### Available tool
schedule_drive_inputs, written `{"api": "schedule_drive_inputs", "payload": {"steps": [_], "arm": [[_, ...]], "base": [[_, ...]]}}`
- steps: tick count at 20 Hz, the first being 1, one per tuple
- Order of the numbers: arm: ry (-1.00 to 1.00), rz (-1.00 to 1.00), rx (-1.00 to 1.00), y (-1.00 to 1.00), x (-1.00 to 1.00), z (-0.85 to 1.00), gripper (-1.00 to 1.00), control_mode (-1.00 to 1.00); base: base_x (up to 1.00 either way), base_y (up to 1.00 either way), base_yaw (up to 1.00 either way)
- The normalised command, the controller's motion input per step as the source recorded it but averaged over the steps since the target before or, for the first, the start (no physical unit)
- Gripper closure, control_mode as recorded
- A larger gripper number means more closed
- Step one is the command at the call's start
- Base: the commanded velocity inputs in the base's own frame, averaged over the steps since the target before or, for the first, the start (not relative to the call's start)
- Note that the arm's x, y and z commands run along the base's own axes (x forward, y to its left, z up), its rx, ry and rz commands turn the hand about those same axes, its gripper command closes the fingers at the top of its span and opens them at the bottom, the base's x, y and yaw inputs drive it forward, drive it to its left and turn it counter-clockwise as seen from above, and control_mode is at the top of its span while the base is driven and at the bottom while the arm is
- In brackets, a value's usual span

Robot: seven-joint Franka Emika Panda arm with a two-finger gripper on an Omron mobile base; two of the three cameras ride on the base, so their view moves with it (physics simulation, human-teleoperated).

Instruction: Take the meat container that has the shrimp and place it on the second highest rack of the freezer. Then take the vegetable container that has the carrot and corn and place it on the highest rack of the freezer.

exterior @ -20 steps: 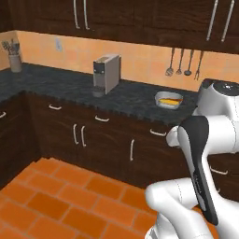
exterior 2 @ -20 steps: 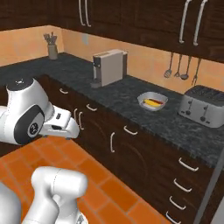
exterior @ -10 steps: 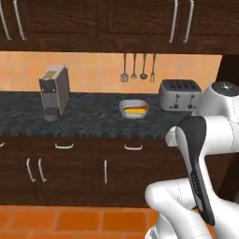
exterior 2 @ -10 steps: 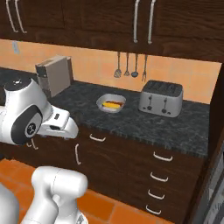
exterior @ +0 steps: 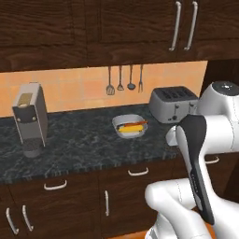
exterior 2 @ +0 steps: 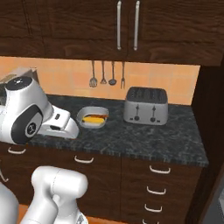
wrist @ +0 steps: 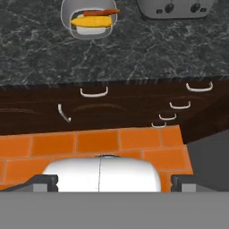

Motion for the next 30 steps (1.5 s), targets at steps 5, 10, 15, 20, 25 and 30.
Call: {"api": "schedule_drive_inputs", "payload": {"steps": [5,10,15,20,25,30], "arm": [[0.00,0.00,0.00,0.00,0.00,0.00,-1.00,1.00],[0.00,0.00,0.00,0.00,0.00,0.00,-1.00,1.00],[0.00,0.00,0.00,0.00,0.00,0.00,-1.00,1.00],[0.00,0.00,0.00,0.00,0.00,0.00,-1.00,1.00],[0.00,-0.26,0.05,-0.49,0.12,-0.24,-1.00,-1.00],[0.00,-0.61,0.06,-0.27,0.50,-0.61,-1.00,-1.00]], "base": [[0.36,0.28,-0.05],[0.49,0.63,0.00],[0.60,0.50,0.00],[0.31,0.18,0.00],[0.00,-0.02,-0.01],[0.00,0.00,0.00]]}}
